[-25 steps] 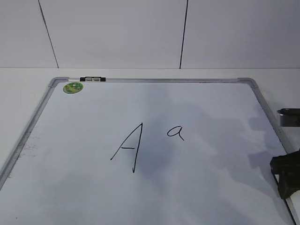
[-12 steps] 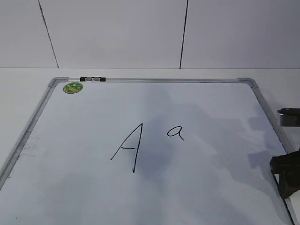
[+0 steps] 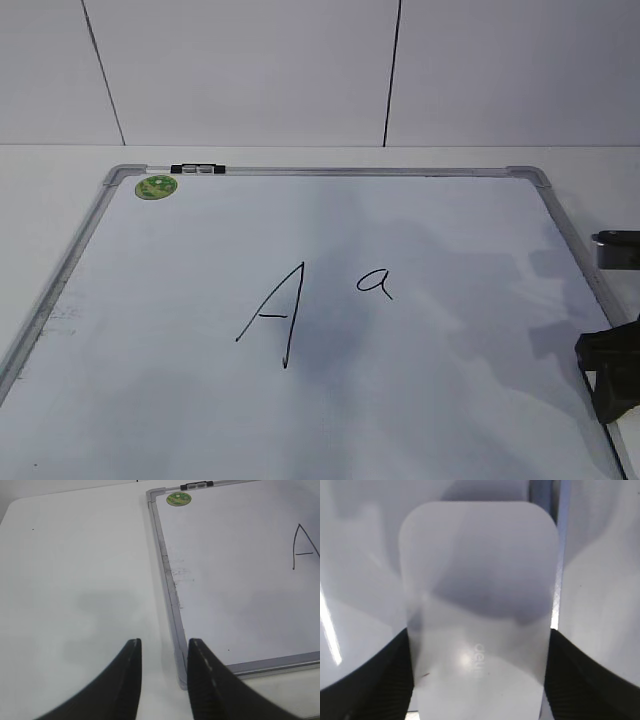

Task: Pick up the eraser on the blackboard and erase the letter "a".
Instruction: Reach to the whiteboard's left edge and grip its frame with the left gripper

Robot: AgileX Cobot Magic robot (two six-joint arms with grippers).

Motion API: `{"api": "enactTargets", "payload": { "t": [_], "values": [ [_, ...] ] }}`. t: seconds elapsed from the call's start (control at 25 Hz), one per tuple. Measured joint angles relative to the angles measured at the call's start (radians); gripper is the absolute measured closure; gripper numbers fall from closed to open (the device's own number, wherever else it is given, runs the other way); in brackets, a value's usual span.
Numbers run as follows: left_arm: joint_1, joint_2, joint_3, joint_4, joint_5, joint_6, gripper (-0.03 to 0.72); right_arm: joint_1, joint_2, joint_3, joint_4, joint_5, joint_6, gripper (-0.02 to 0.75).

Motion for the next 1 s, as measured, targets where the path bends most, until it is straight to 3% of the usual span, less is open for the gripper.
{"api": "enactTargets", "payload": {
  "t": [0.44, 1.0],
  "values": [
    [0.000, 0.000, 0.000, 0.000, 0.000, 0.000, 0.454, 0.000, 0.003, -0.018, 0.024, 0.003, 0.000, 0.178],
    [0.000, 0.000, 0.000, 0.000, 0.000, 0.000, 0.453, 0.014, -0.064, -0.160, 0.071, 0.149, -0.028, 0.178]
  ]
}}
